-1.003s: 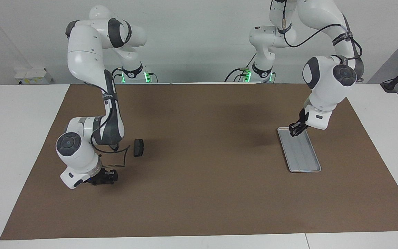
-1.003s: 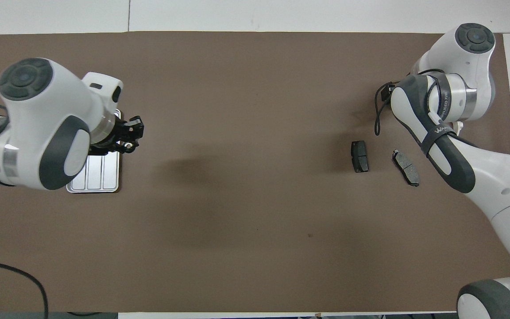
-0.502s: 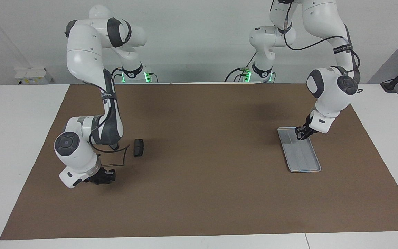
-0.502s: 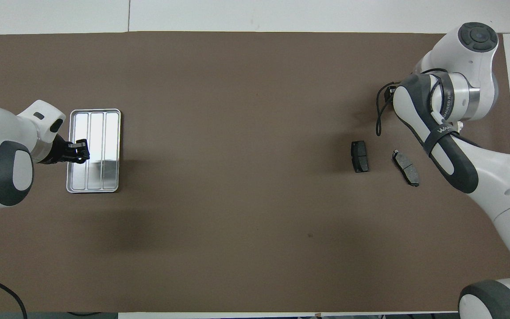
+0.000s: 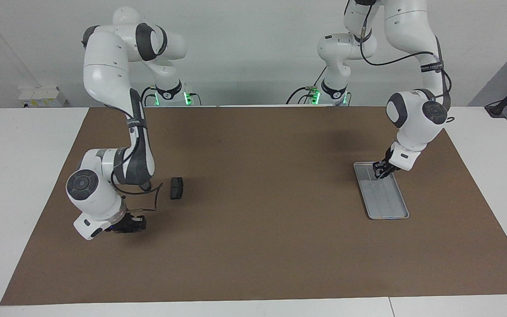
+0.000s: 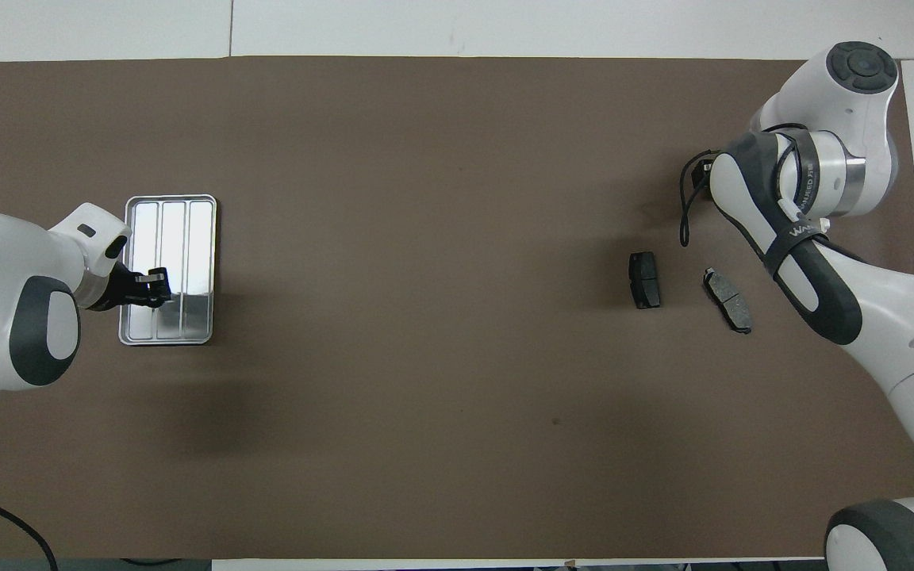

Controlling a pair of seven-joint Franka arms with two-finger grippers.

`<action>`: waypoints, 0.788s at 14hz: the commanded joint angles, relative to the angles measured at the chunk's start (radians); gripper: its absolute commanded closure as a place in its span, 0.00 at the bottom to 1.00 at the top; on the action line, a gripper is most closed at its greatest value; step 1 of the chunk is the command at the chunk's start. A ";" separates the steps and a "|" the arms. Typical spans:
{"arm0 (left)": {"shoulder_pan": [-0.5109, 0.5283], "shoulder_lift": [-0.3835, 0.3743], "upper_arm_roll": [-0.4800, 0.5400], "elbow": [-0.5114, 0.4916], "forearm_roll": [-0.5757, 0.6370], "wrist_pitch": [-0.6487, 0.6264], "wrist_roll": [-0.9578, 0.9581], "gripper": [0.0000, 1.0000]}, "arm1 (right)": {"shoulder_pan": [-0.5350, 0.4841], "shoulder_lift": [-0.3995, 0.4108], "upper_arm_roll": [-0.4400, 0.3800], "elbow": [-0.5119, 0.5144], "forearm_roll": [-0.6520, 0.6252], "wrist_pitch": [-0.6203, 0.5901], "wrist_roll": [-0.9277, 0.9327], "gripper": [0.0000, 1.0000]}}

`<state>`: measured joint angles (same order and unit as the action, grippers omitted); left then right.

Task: Pick bearing gear from pile to tray
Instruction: 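Lower the held gear into the silver tray and open the left gripper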

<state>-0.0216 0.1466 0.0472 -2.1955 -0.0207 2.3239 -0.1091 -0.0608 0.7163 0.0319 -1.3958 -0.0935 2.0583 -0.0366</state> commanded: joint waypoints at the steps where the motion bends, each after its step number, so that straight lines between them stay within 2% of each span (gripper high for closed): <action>1: -0.017 -0.001 0.003 -0.033 0.002 0.054 -0.021 1.00 | -0.022 0.022 0.009 -0.029 0.009 -0.017 -0.035 0.81; 4: -0.018 -0.001 0.005 -0.066 0.004 0.100 -0.020 1.00 | 0.002 0.014 0.008 -0.009 0.011 -0.033 -0.014 0.81; 6: -0.018 0.002 0.005 -0.067 0.002 0.101 -0.015 1.00 | 0.047 0.008 0.003 0.030 0.009 -0.113 0.015 0.81; 8: -0.023 0.011 0.005 -0.067 0.002 0.110 -0.018 1.00 | 0.096 -0.008 0.000 0.081 0.008 -0.189 0.122 0.81; 9: -0.023 0.011 0.005 -0.067 0.002 0.111 -0.018 0.73 | 0.128 -0.014 -0.006 0.102 0.009 -0.220 0.177 0.81; 10: -0.023 0.011 0.005 -0.066 0.002 0.109 -0.018 0.31 | 0.159 -0.026 -0.006 0.113 0.014 -0.240 0.243 0.81; 11: -0.023 0.011 0.005 -0.059 0.004 0.100 -0.017 0.01 | 0.197 -0.043 -0.009 0.115 0.038 -0.251 0.317 0.81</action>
<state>-0.0246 0.1523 0.0403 -2.2466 -0.0207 2.3978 -0.1165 0.0791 0.7026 0.0327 -1.3035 -0.0873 1.8530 0.1723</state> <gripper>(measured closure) 0.608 0.687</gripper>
